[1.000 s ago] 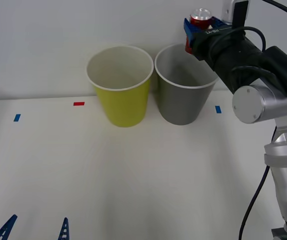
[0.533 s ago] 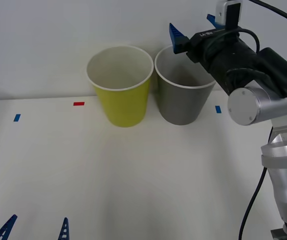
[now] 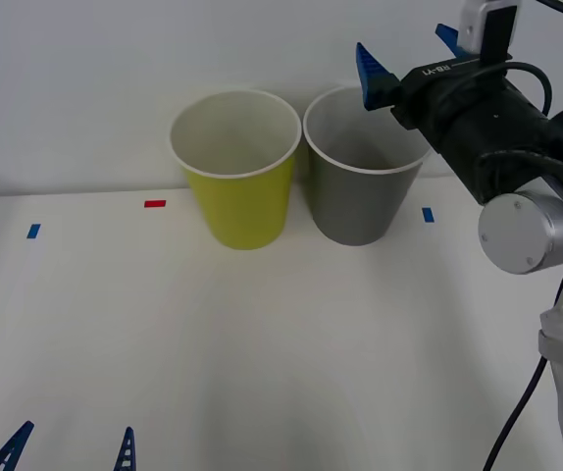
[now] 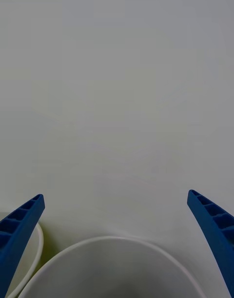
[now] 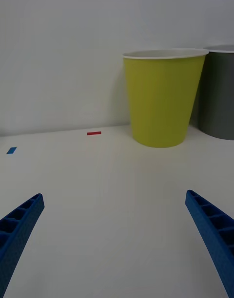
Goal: Put cans in the gray bin and PET bottles in the light green bin.
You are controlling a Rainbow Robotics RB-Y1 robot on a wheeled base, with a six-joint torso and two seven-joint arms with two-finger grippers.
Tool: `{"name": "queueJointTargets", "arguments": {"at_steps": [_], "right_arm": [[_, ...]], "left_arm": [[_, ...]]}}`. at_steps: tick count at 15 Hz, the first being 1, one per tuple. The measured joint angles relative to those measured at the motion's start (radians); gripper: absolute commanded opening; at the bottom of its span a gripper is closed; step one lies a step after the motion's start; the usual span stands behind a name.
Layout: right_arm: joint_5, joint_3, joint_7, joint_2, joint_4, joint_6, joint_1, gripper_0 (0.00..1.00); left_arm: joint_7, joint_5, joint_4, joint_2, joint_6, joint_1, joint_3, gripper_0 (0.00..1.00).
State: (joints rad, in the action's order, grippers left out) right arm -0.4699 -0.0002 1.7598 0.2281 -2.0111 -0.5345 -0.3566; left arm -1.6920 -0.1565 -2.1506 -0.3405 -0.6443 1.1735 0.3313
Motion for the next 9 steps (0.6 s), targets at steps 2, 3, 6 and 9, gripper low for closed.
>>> {"name": "queueJointTargets", "arguments": {"at_steps": [2,3,6,9], "right_arm": [[0.001,-0.029,-0.008,-0.014,-0.130,-0.051,0.098,1.00],[0.002,-0.038,-0.013,-0.019,-0.179,-0.061,0.152,1.00],[0.002,-0.050,-0.025,-0.028,-0.303,-0.066,0.305,1.00],[0.005,-0.050,-0.031,-0.032,-0.392,-0.056,0.444,1.00]], "left_arm": [[0.000,0.000,0.000,0.000,0.000,0.000,0.000,1.00],[0.000,0.000,0.000,0.000,0.000,0.000,0.000,1.00],[0.000,0.000,0.000,0.000,0.000,0.000,0.000,1.00],[0.000,0.000,0.000,0.000,0.000,0.000,0.000,1.00]]}}
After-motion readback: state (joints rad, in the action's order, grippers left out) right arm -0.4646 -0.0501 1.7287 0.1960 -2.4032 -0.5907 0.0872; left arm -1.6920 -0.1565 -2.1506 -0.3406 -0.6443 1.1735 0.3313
